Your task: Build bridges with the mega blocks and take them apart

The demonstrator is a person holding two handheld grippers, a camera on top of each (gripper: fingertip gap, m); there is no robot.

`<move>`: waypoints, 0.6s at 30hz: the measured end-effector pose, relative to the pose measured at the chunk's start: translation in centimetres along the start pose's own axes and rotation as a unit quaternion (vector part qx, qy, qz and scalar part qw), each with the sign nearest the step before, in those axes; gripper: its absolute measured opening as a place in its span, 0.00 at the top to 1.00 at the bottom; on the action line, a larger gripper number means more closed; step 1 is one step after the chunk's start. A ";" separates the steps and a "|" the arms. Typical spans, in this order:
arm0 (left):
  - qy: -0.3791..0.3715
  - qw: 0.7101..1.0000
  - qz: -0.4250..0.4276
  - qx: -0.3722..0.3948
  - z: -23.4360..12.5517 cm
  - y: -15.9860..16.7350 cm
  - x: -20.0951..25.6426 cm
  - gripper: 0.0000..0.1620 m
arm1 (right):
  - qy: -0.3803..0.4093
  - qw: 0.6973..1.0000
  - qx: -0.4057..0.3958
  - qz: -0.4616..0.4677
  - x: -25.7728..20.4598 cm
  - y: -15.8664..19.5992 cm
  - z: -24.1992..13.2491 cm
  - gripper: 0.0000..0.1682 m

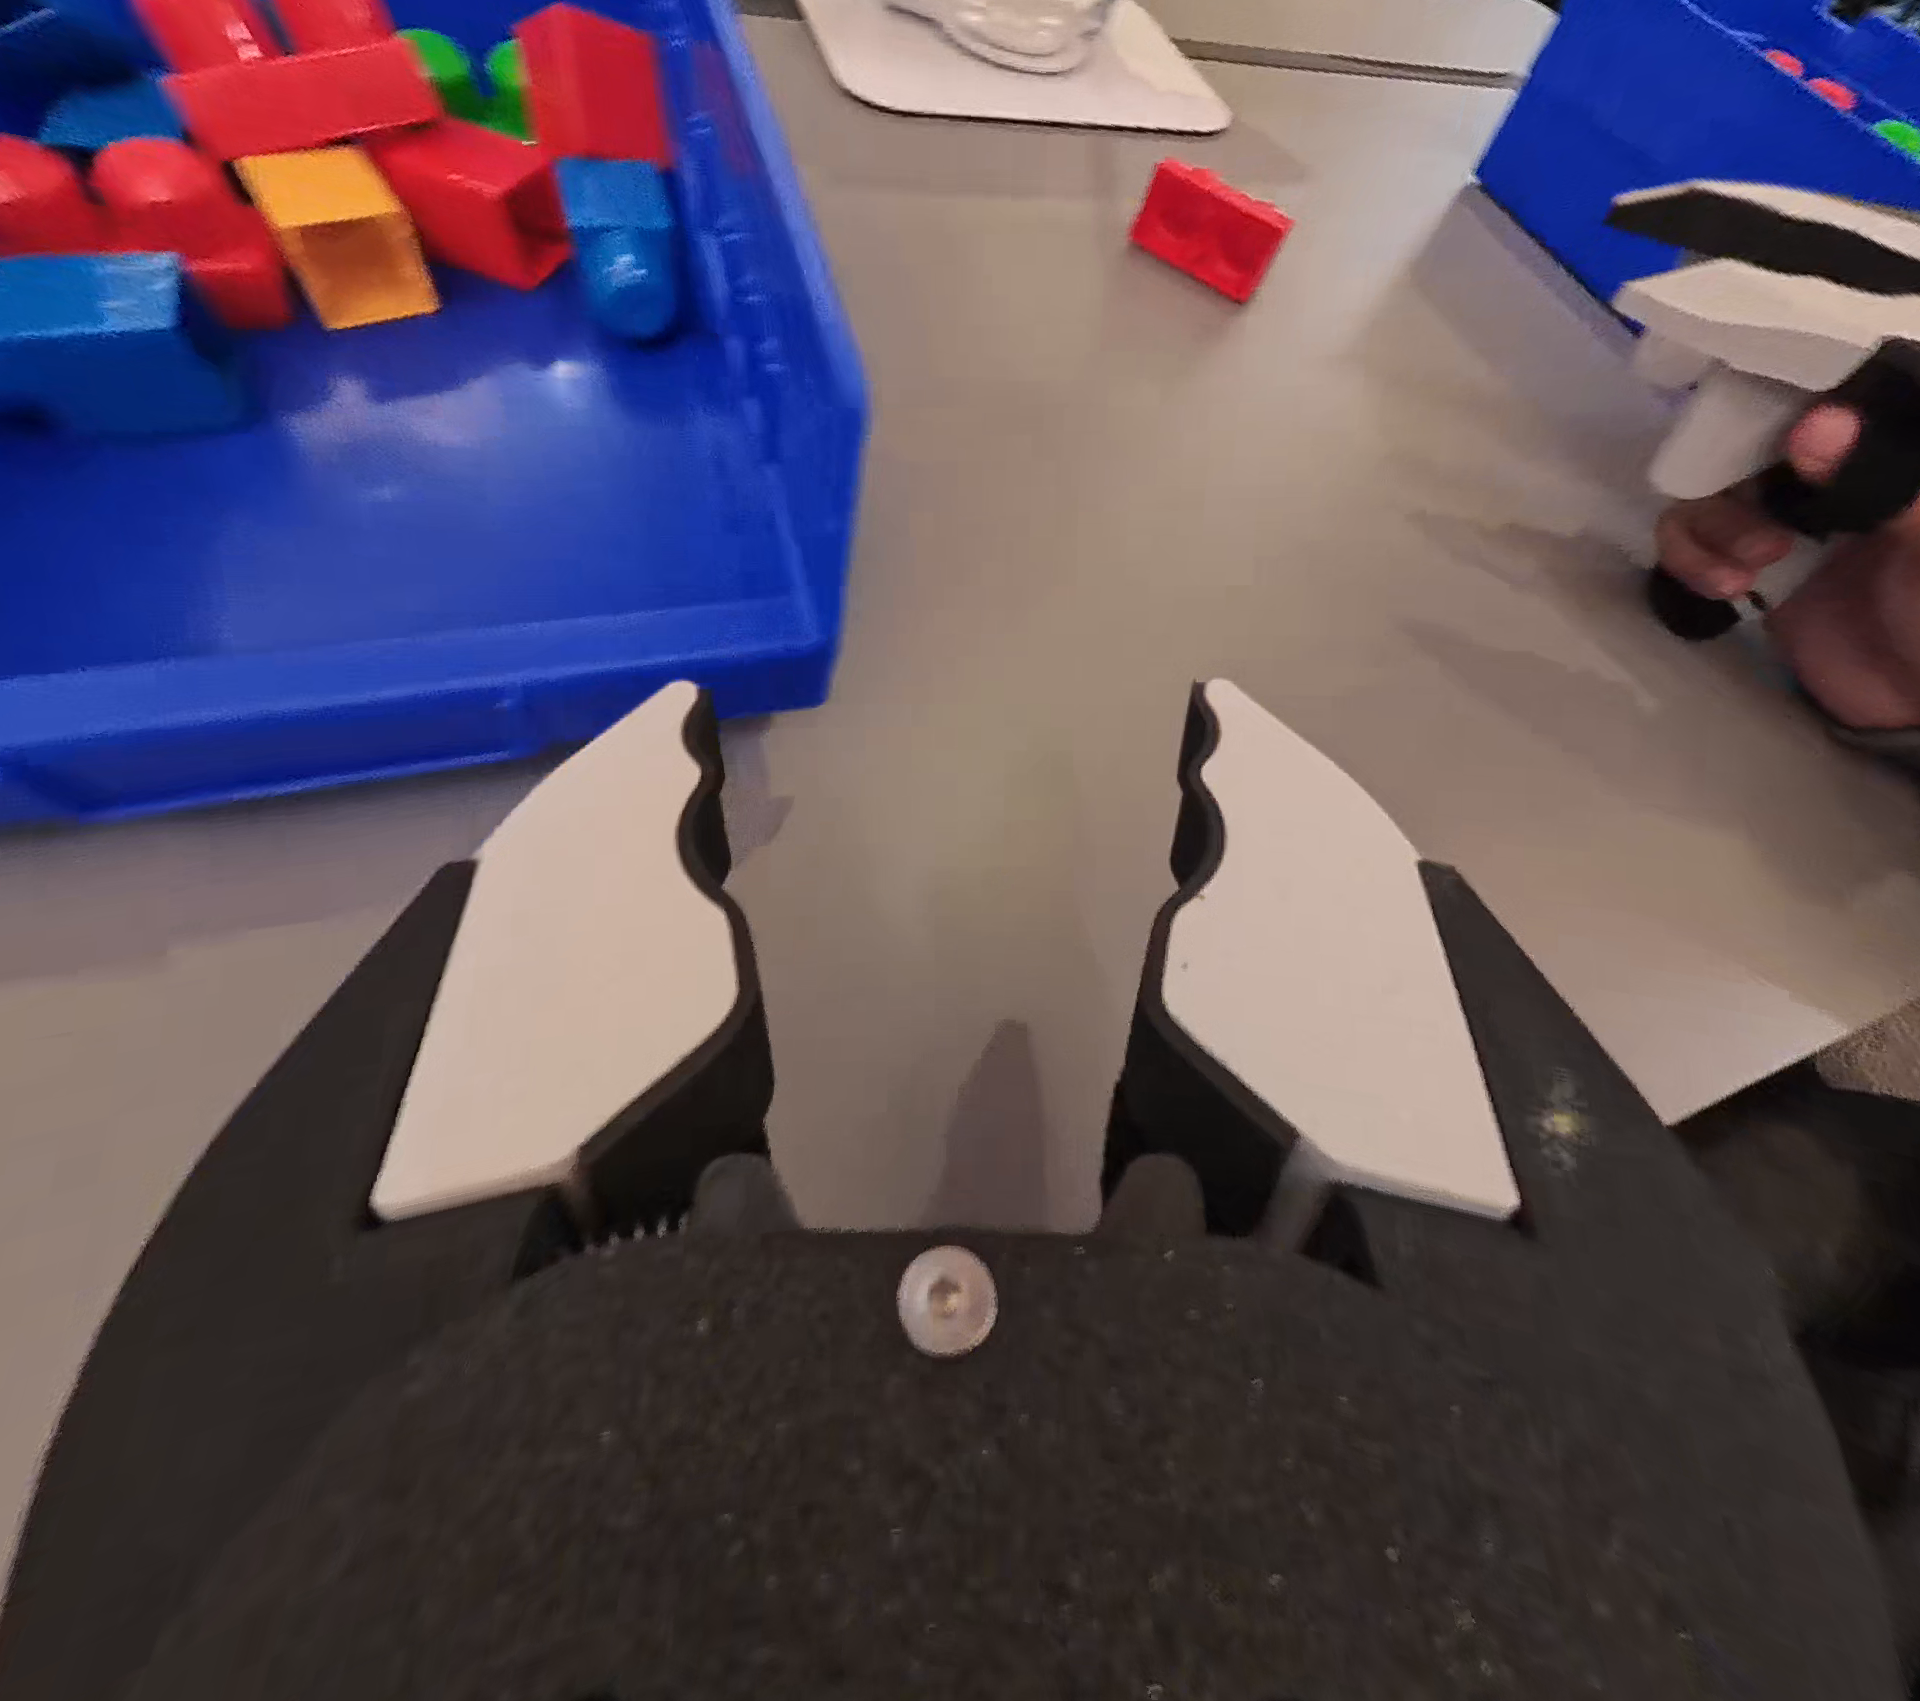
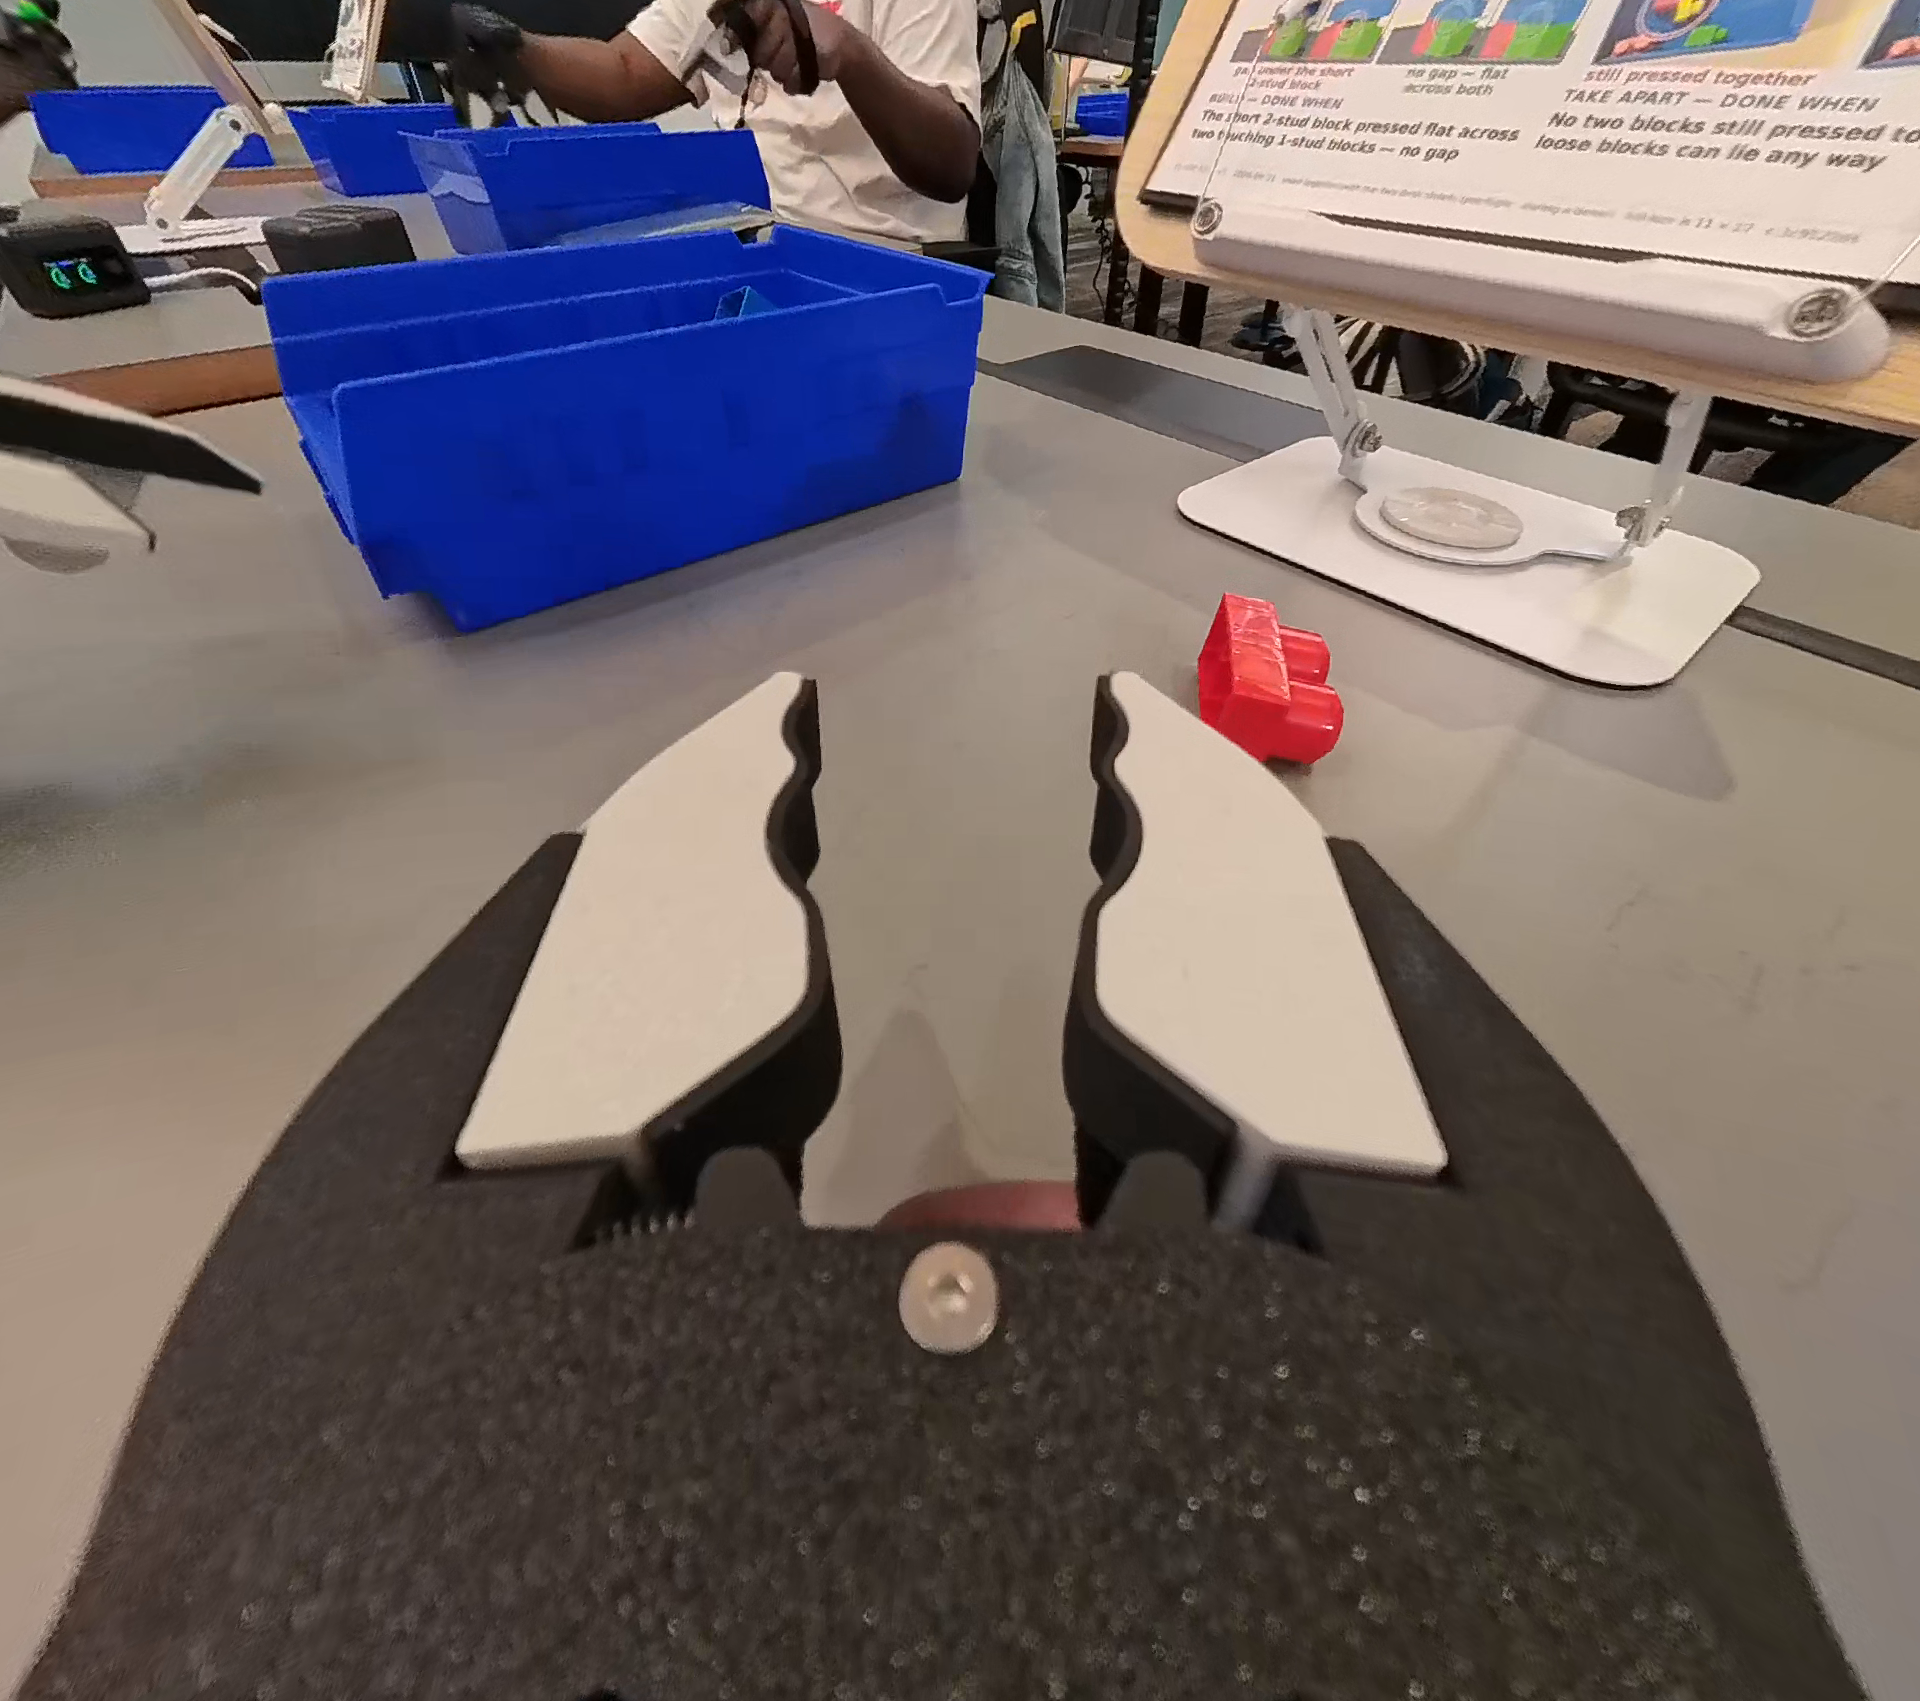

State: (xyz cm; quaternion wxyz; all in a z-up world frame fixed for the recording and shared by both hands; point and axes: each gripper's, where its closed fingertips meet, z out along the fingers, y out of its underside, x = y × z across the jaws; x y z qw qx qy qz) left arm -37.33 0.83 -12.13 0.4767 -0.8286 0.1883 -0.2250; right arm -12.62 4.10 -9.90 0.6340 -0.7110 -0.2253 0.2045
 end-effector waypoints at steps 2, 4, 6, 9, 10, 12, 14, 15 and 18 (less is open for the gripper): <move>-0.017 1.000 -0.011 -0.009 -0.3 -0.7 -1.9 0.48 | 0.000 1.000 -0.006 -0.005 -0.1 0.1 0.2 0.71; -0.044 0.998 -0.011 -0.032 -0.1 -1.9 -4.2 0.43 | 0.000 1.000 -0.008 -0.010 -0.2 0.2 0.2 0.71; -0.076 0.996 -0.007 -0.046 0.5 -3.6 -6.8 0.43 | -0.002 1.000 -0.008 -0.014 -0.3 0.2 0.2 0.71; -0.122 0.988 0.013 -0.096 2.6 -5.8 -10.7 0.41 | -0.004 1.000 -0.004 -0.017 -0.4 0.1 0.1 0.71; -0.132 0.984 0.015 -0.117 3.5 -6.1 -11.9 0.42 | -0.005 1.000 -0.002 -0.018 -0.5 0.0 0.1 0.71; -0.148 0.976 0.008 -0.158 5.5 -6.4 -14.1 0.42 | -0.007 1.000 0.002 -0.021 -0.6 0.0 0.0 0.71; -0.175 0.967 -0.002 -0.187 7.0 -6.3 -16.4 0.44 | -0.008 1.000 0.005 -0.024 -0.7 -0.1 -0.1 0.71; -0.185 0.961 -0.010 -0.206 7.6 -6.0 -17.3 0.43 | -0.009 1.000 0.007 -0.027 -0.8 -0.2 -0.1 0.71; -0.192 0.948 -0.042 -0.250 9.2 -5.0 -18.9 0.42 | -0.008 0.999 0.007 -0.038 -1.0 -0.2 -0.2 0.71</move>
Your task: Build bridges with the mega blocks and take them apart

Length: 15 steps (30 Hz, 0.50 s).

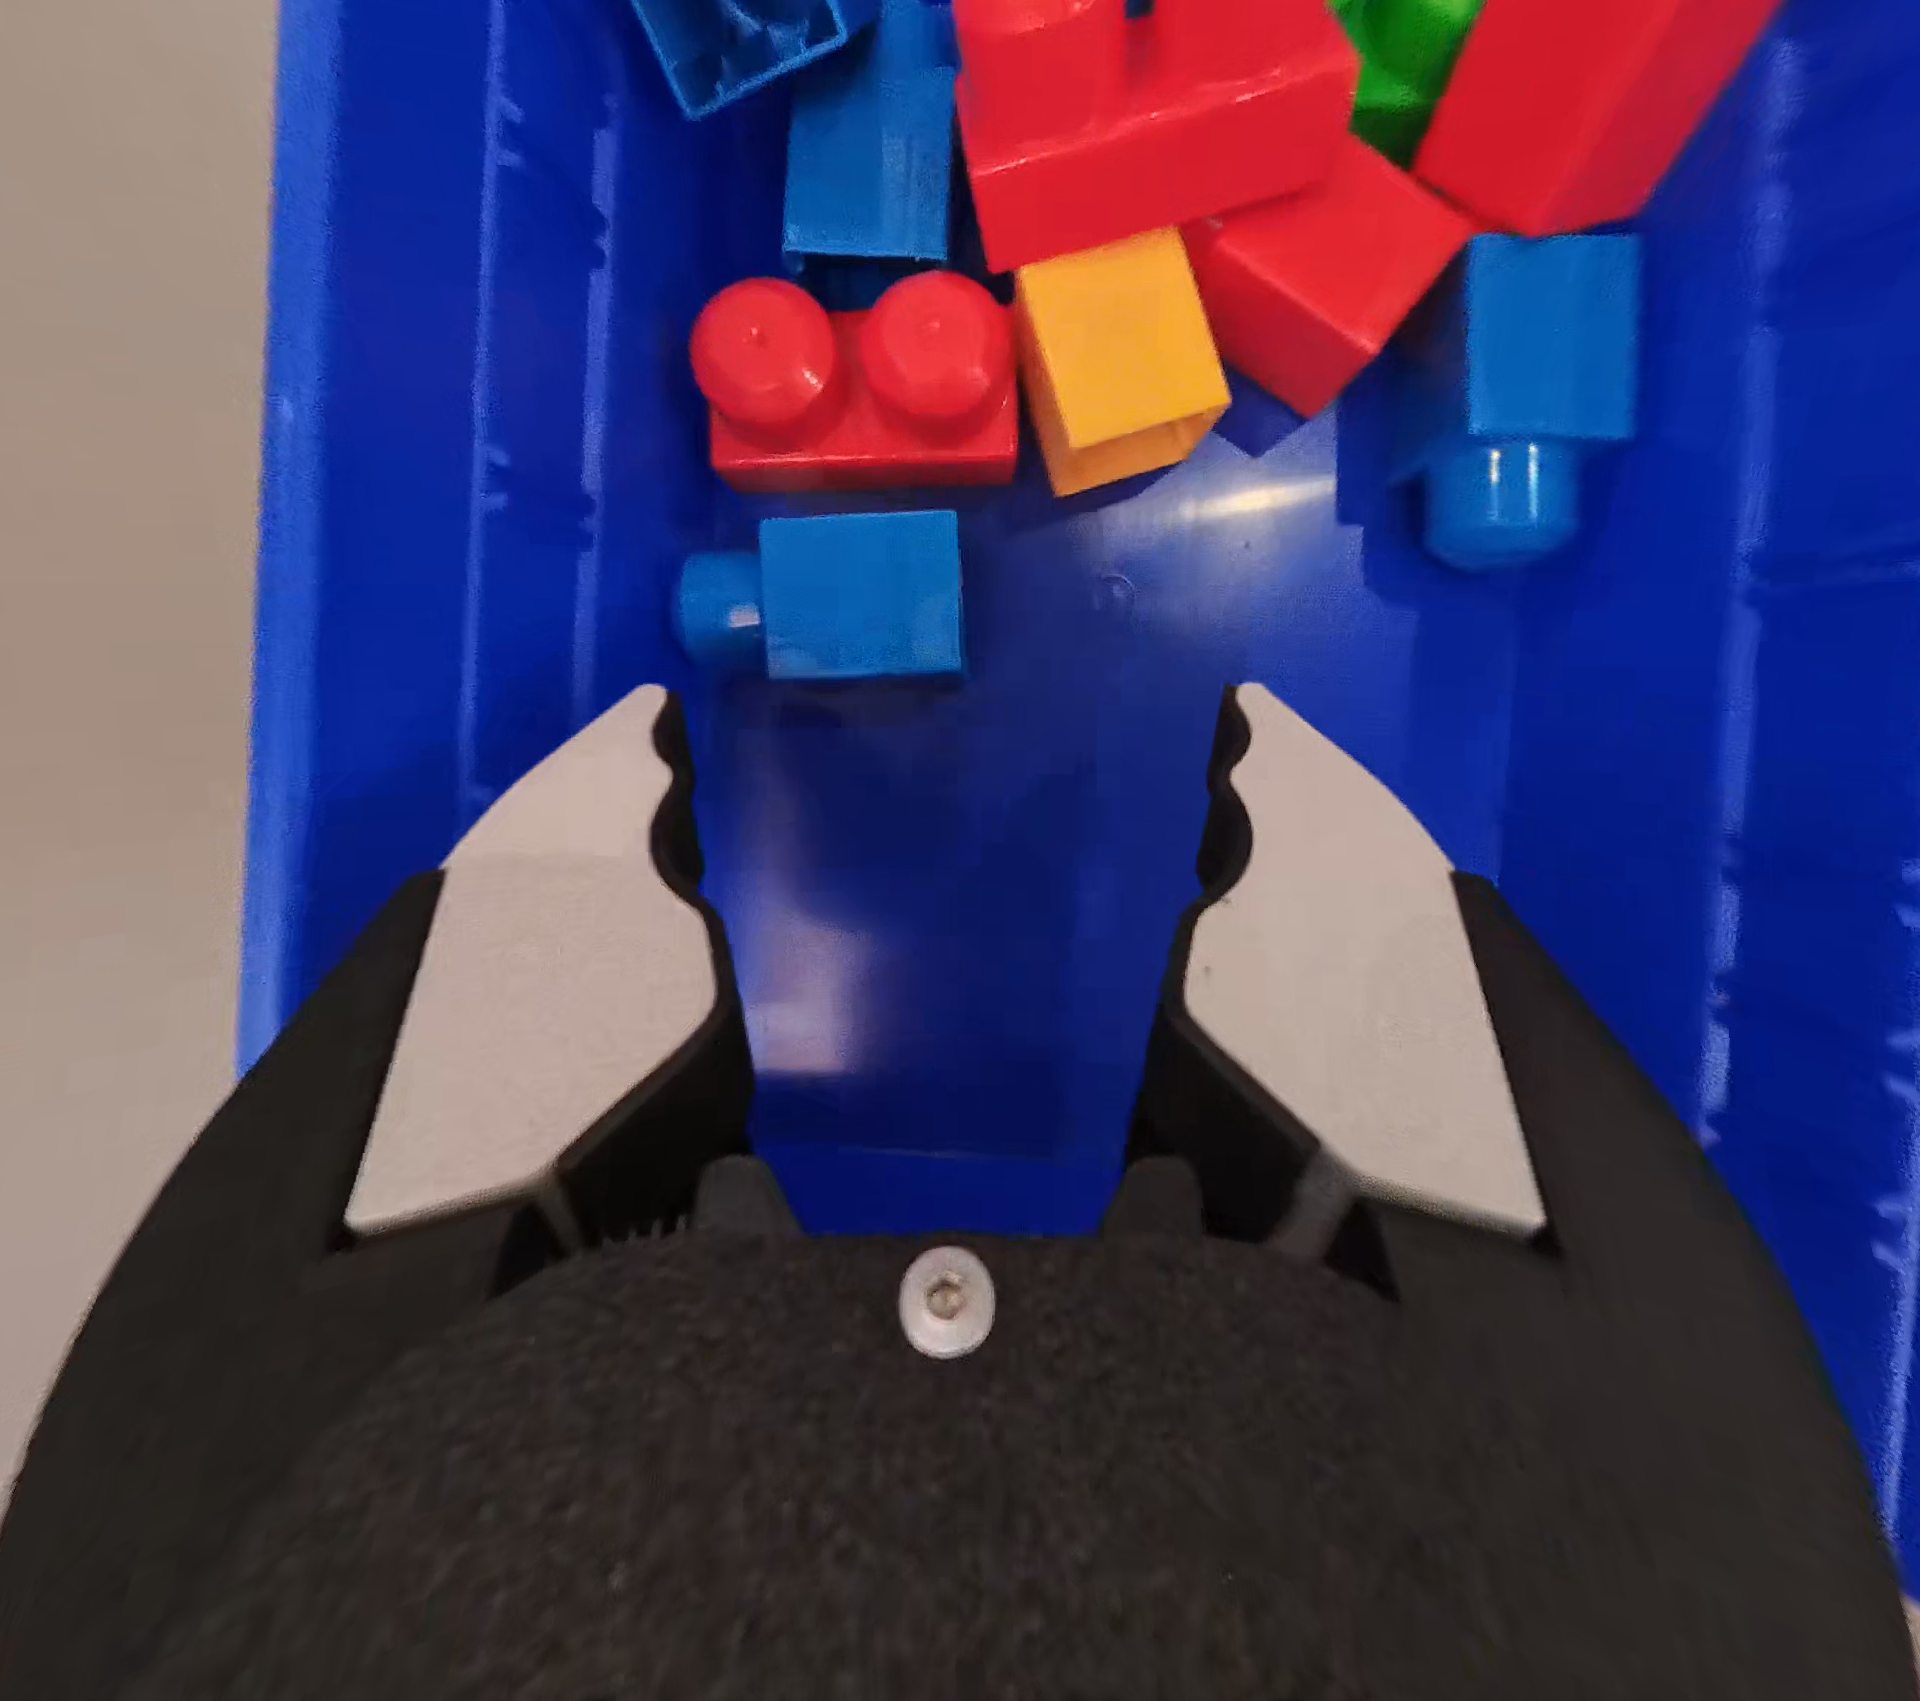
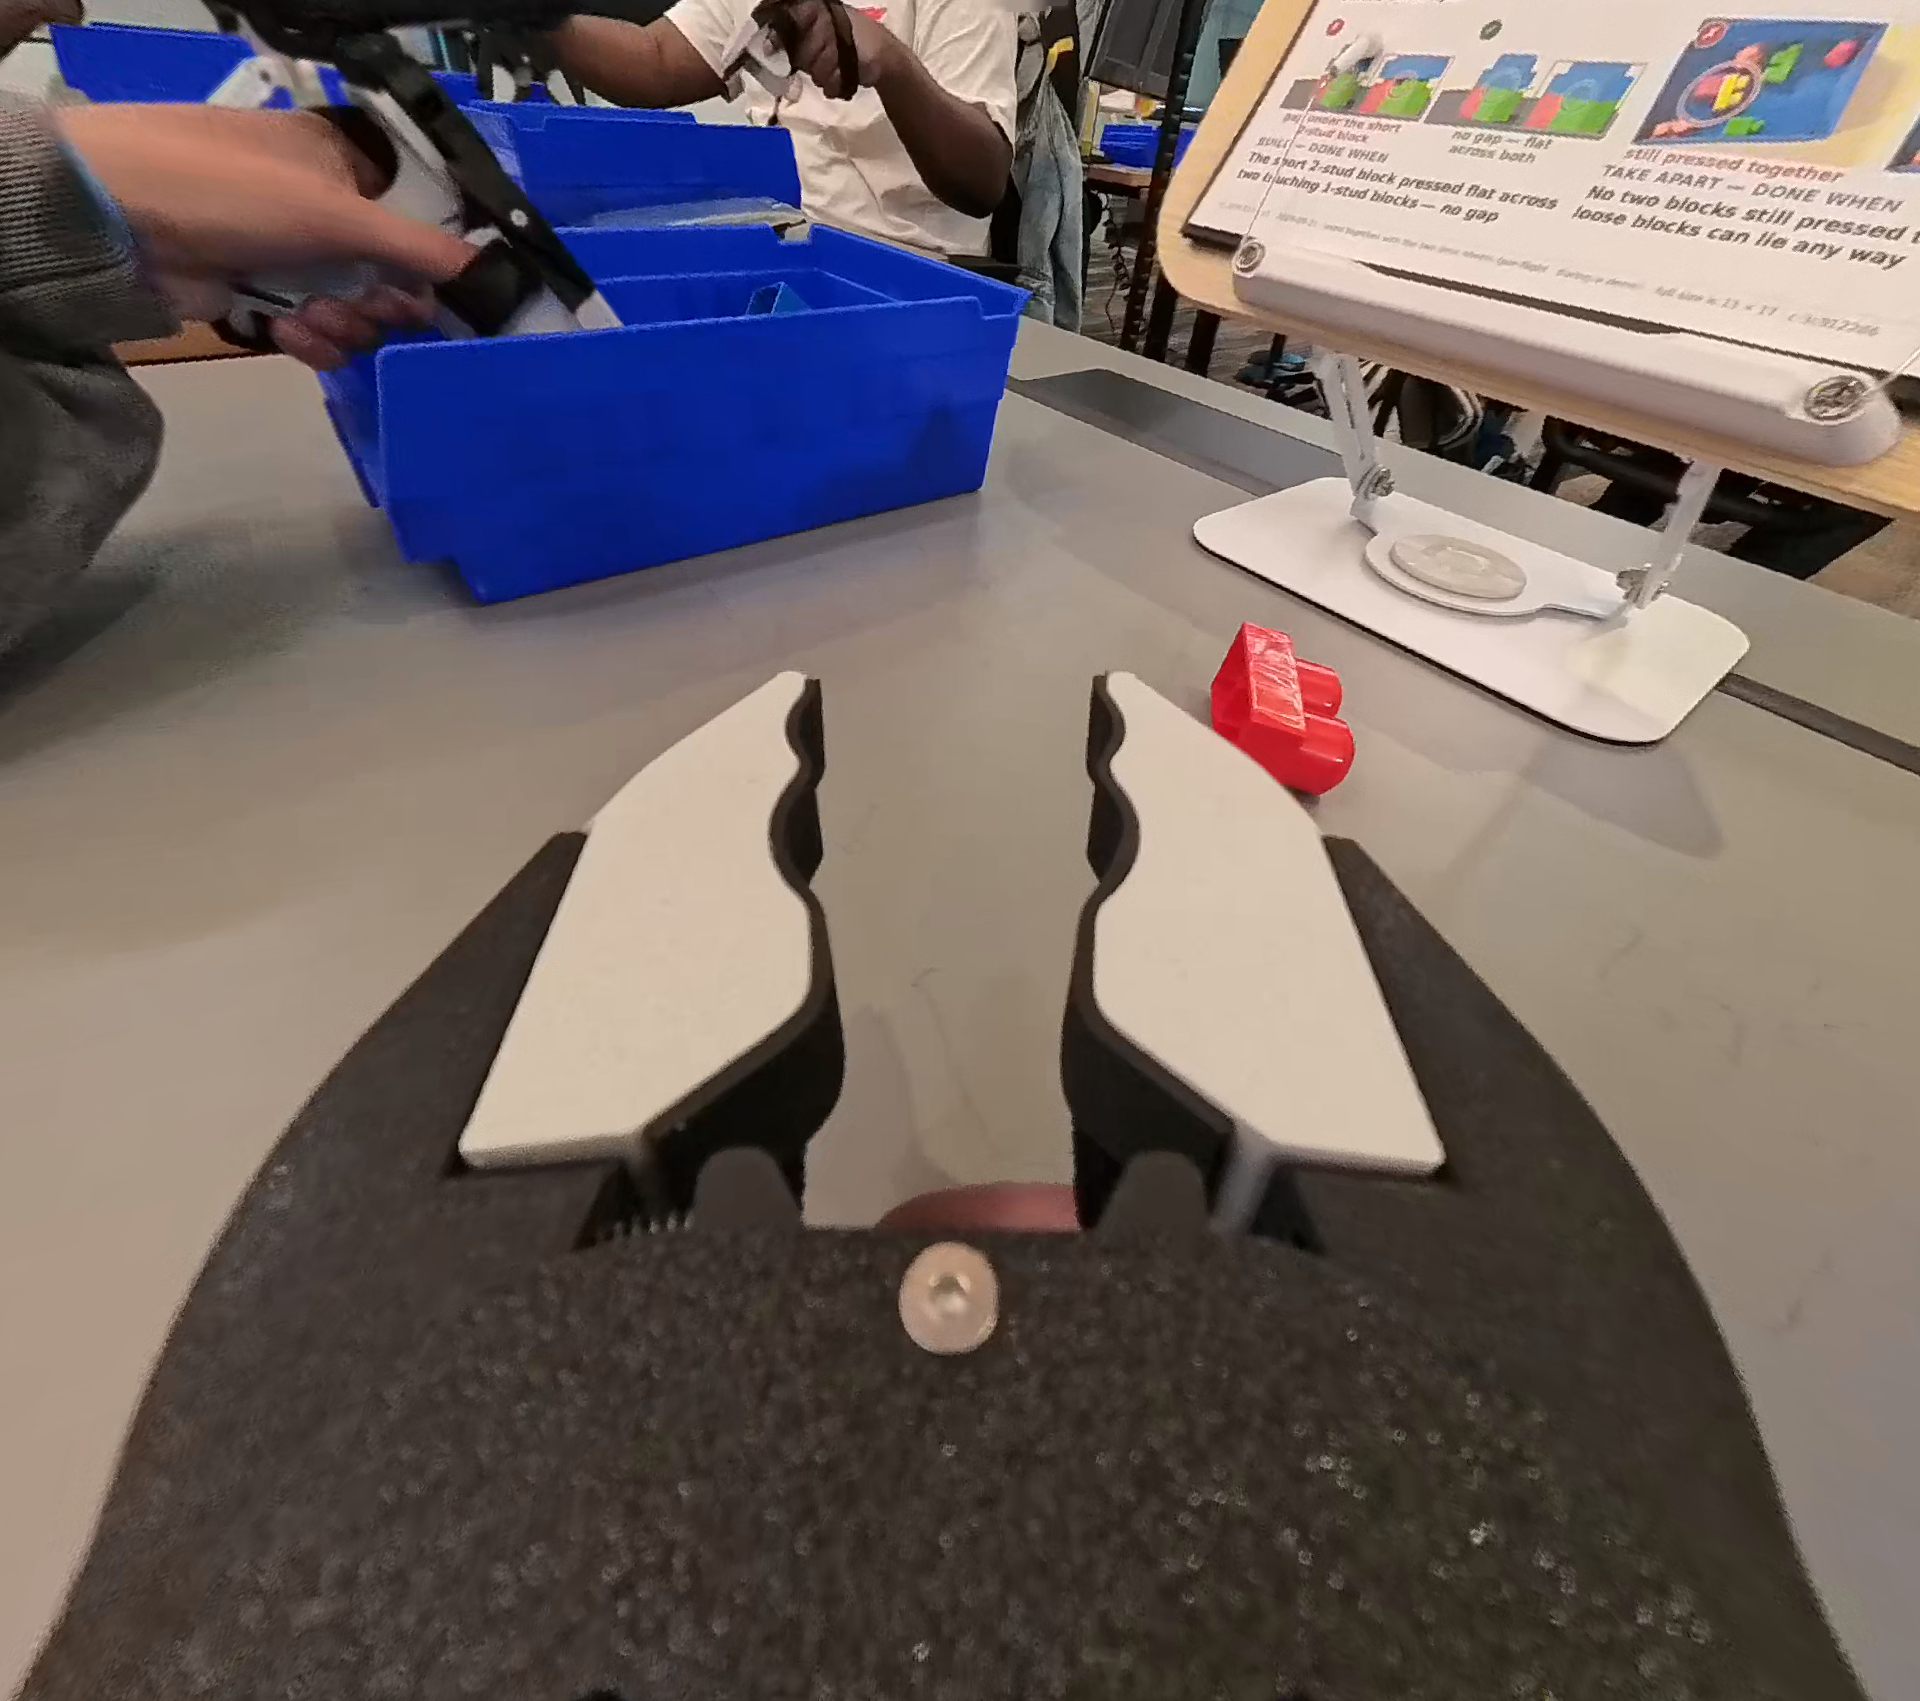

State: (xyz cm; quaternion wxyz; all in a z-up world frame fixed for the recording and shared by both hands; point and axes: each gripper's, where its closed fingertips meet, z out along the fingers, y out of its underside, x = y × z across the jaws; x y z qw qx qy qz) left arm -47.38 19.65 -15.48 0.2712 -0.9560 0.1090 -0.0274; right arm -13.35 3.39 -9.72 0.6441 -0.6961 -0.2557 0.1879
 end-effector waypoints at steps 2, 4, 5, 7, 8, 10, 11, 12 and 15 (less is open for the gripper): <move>0.002 1.000 -0.010 -0.019 1.1 -0.1 -0.3 0.42 | 0.002 1.000 0.000 -0.009 -0.1 0.0 0.0 0.71; 0.004 0.999 -0.019 -0.033 1.9 -0.1 -0.7 0.47 | -0.001 1.000 0.000 -0.015 -0.3 0.0 0.0 0.71; 0.008 0.999 -0.026 -0.035 2.2 -0.1 -0.7 0.50 | -0.001 1.000 0.000 -0.017 -0.4 0.0 0.0 0.71; 0.013 0.998 -0.024 -0.056 2.9 0.6 -0.8 0.67 | -0.003 1.000 -0.001 -0.021 -0.5 0.0 0.1 0.71; 0.009 0.998 -0.011 -0.060 3.1 0.8 -0.8 0.68 | -0.003 1.000 -0.002 -0.022 -0.5 0.0 0.1 0.71; 0.010 0.998 0.017 -0.065 3.2 1.1 -0.3 0.69 | -0.005 1.000 -0.003 -0.023 -0.6 0.0 0.1 0.72; 0.019 0.997 0.027 -0.066 3.2 1.2 0.2 0.69 | -0.006 1.000 -0.003 -0.023 -0.6 0.0 0.1 0.72; 0.025 0.997 0.036 -0.063 3.1 1.2 0.5 0.69 | -0.007 1.000 -0.003 -0.023 -0.7 0.0 0.1 0.72; 0.033 0.996 0.055 -0.066 2.6 1.6 0.9 0.69 | -0.007 1.000 -0.003 -0.023 -0.7 0.0 0.1 0.72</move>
